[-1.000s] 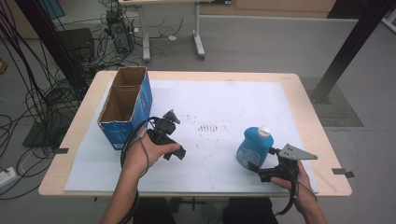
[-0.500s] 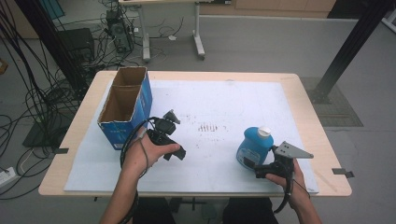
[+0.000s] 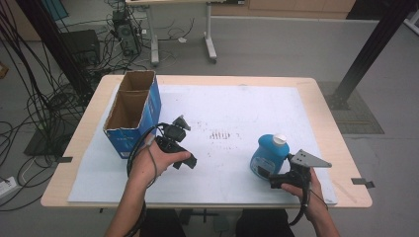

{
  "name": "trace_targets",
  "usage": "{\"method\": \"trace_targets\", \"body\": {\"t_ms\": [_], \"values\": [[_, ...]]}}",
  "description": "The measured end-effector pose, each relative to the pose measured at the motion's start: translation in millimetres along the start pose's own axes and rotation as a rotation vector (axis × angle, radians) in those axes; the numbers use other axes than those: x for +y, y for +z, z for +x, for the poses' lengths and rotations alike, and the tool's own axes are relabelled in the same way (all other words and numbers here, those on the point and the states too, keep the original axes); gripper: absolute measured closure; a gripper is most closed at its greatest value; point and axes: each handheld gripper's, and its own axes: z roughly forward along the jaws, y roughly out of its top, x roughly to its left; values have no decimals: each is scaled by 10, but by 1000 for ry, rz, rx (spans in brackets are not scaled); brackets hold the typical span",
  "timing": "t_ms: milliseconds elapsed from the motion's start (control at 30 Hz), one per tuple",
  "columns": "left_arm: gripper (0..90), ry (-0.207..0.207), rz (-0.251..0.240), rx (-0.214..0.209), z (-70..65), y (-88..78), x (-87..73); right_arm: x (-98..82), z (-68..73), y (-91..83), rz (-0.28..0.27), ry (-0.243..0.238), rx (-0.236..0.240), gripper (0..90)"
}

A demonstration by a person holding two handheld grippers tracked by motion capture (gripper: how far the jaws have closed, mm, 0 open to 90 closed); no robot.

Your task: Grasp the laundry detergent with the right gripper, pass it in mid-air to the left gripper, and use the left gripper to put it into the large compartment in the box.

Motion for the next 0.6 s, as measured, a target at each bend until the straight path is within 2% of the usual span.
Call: {"method": "trace_targets", "body": {"t_ms": [600], "values": [[80, 4, 1, 9, -17, -14, 8, 12, -6, -3, -5, -1, 2, 47]]}}
